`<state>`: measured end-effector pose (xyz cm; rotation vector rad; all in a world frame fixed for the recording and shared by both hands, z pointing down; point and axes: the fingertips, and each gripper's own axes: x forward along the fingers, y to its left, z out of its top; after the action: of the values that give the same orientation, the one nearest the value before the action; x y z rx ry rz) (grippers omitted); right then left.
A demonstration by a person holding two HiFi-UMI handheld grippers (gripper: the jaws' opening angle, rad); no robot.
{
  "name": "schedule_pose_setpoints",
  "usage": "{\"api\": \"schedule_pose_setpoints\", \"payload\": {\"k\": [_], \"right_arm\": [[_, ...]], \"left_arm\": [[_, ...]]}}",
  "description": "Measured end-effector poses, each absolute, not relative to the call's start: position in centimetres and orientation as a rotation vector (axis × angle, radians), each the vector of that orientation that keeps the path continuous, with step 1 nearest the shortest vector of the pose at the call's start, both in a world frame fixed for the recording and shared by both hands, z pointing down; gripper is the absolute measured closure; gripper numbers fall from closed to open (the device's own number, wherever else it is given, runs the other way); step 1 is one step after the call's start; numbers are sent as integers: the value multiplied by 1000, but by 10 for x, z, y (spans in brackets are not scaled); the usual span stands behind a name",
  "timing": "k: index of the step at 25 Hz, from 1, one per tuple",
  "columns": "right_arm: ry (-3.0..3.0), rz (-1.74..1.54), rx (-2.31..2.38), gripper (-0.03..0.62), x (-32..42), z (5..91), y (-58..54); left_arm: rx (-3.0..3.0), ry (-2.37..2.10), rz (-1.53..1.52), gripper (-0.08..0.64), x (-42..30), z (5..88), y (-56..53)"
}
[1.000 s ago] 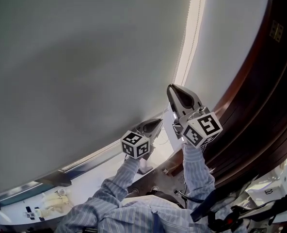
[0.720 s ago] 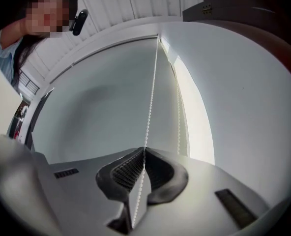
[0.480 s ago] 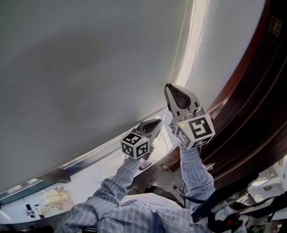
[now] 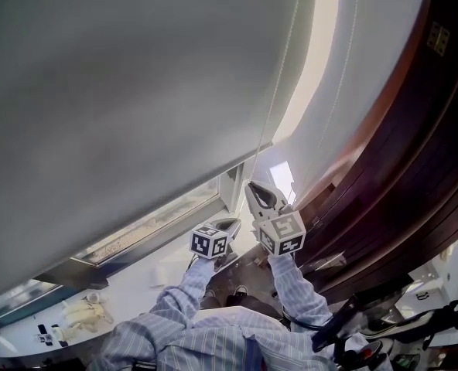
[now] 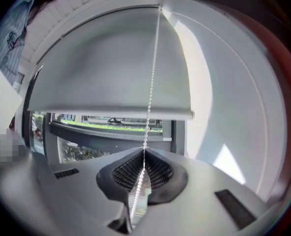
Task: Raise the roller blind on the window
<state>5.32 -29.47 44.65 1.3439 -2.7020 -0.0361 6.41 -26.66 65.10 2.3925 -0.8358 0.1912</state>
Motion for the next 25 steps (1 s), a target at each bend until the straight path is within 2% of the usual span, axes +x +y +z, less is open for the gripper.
{"api": "schedule_pose_setpoints", "payload": {"k": [3,6,11,17,19,21,25], "right_arm": [[-2717,-7,1328,583,44,453,-292],[-2661,-79,1328,583,40,447,-295],[-2649,-60,1366,583,51,451,-299],[-2655,-61,1373,583,62,450,-305],[-2661,-61,1373,583,61,450,-303],[-2666,-68,1367,583,57,450,-300],[-2674,-88,1349,583,50,450,-292]], "left_arm": [[2432,-826,177,555,67,654,-255],[2533,-850,77,551,59,623,-247],[2868,-1026,-164,515,24,490,-220],[3226,-905,-341,515,60,292,-196],[3257,-1016,-316,508,65,254,-217],[3229,-1099,-372,463,65,223,-245],[3123,-1142,-478,460,58,200,-295]]}}
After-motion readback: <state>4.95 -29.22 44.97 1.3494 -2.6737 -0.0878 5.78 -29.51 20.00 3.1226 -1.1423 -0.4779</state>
